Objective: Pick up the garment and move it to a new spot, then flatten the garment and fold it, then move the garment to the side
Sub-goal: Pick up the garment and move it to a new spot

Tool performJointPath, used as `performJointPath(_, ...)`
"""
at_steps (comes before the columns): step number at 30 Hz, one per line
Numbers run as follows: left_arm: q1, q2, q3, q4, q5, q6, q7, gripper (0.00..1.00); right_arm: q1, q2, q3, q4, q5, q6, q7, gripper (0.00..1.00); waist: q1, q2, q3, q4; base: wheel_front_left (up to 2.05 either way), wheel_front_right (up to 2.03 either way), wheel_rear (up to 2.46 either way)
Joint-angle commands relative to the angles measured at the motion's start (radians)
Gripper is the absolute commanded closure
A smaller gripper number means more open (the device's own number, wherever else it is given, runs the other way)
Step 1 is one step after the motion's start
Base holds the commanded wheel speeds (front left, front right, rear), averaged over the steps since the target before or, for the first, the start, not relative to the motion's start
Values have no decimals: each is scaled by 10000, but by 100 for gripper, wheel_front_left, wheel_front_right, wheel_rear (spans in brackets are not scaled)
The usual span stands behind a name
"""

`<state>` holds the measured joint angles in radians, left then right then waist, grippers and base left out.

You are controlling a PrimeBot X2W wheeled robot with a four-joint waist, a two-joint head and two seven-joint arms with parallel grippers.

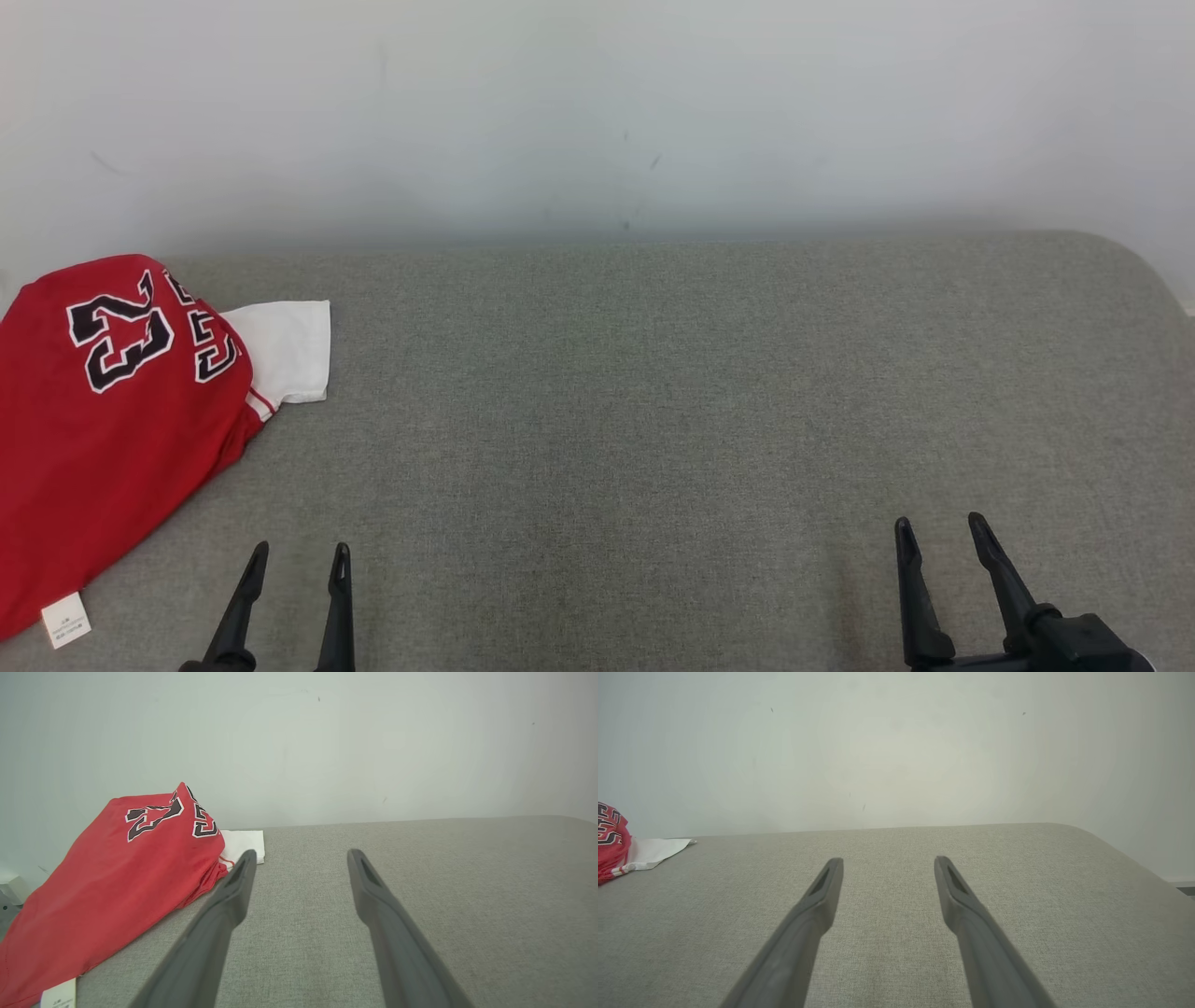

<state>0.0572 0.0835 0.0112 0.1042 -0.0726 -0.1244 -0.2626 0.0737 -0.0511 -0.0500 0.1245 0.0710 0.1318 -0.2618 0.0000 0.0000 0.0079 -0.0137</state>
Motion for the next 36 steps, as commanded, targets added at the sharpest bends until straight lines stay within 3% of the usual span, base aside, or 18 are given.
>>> performJointPath(1,56,-37,70,-2,-109,-48,-40,0,73,17,-26,-9,115,-21,-40,0,0,0,-5,3,0,0,0)
performJointPath(26,45,-169,390,160,6,-65,-40,0,103,17,46,94,315,-21,-39,0,0,0,49,144,0,0,0)
performJointPath(36,18,-265,649,302,44,-56,-40,0,166,17,124,157,422,-21,-37,0,0,0,-13,704,0,0,0)
